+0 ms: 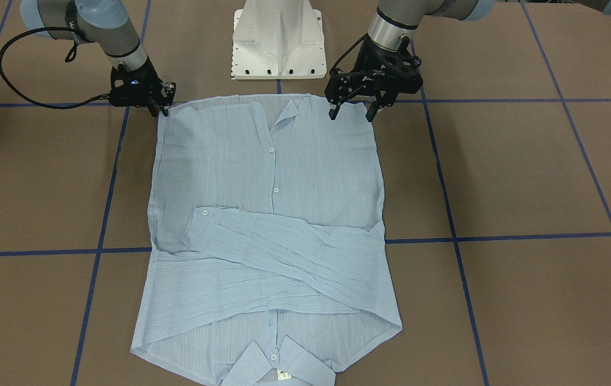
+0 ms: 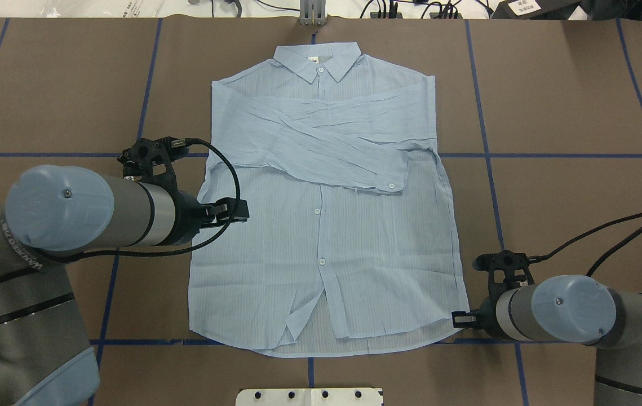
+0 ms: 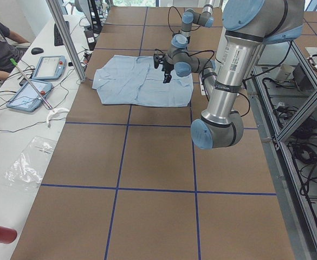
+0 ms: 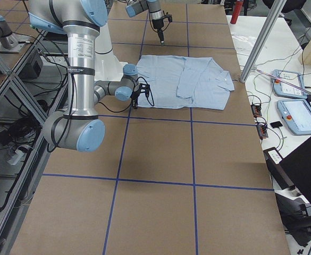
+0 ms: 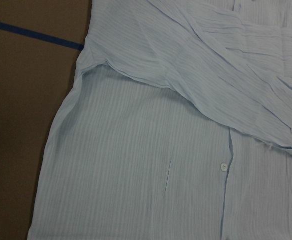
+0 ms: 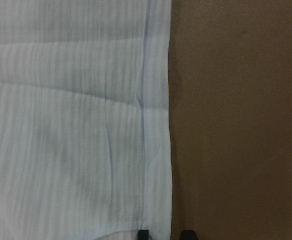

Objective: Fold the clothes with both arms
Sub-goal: 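Move both grippers down to the shirt hem corners nearest the robot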

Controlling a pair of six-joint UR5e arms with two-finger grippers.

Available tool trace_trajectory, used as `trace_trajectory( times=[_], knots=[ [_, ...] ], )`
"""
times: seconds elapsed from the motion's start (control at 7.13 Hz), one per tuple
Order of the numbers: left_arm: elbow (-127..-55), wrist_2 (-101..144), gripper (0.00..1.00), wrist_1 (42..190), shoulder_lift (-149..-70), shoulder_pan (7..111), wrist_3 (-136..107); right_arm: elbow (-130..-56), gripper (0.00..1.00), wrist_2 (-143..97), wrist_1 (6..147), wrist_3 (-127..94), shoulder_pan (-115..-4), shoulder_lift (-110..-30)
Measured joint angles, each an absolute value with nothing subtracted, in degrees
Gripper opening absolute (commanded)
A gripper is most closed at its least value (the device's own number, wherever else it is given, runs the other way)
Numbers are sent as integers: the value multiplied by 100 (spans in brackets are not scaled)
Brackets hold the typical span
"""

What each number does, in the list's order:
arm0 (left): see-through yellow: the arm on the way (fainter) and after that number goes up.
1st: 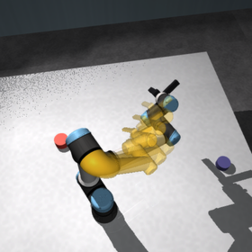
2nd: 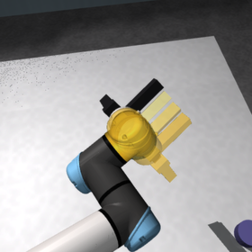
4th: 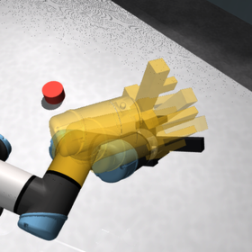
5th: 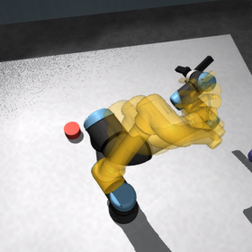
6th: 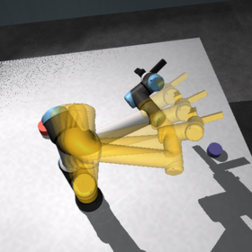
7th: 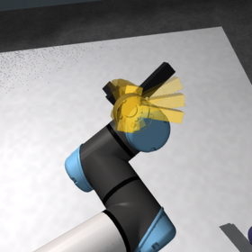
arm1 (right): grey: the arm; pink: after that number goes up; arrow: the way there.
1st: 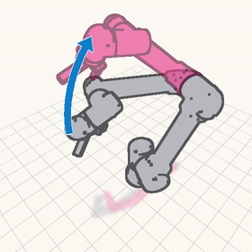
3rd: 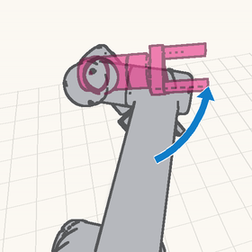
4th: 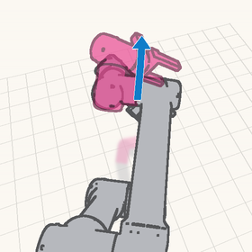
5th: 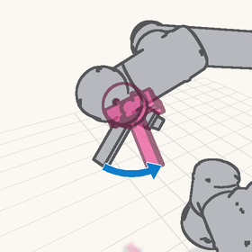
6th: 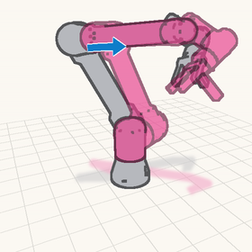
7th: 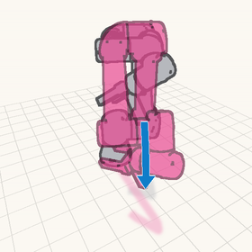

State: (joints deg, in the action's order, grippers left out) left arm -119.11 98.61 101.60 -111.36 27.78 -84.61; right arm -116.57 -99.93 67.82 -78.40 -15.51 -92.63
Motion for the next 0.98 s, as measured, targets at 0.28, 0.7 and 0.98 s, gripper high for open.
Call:
trace_trajectory(
  times=[0.28,0.7,0.98],
  knots=[
    [-11910,9855,93,10160,-11136,2777,-8464,-11671,0,-9997,6838,-7915,-1552,-9219],
    [-11875,9850,92,10158,-11090,2777,-8448,-11868,0,-10288,6934,-8044,-1671,-9108],
    [-11787,9874,97,10160,-10796,2603,-8481,-12065,0,-10328,6921,-8050,-1736,-9099]
  ],
)
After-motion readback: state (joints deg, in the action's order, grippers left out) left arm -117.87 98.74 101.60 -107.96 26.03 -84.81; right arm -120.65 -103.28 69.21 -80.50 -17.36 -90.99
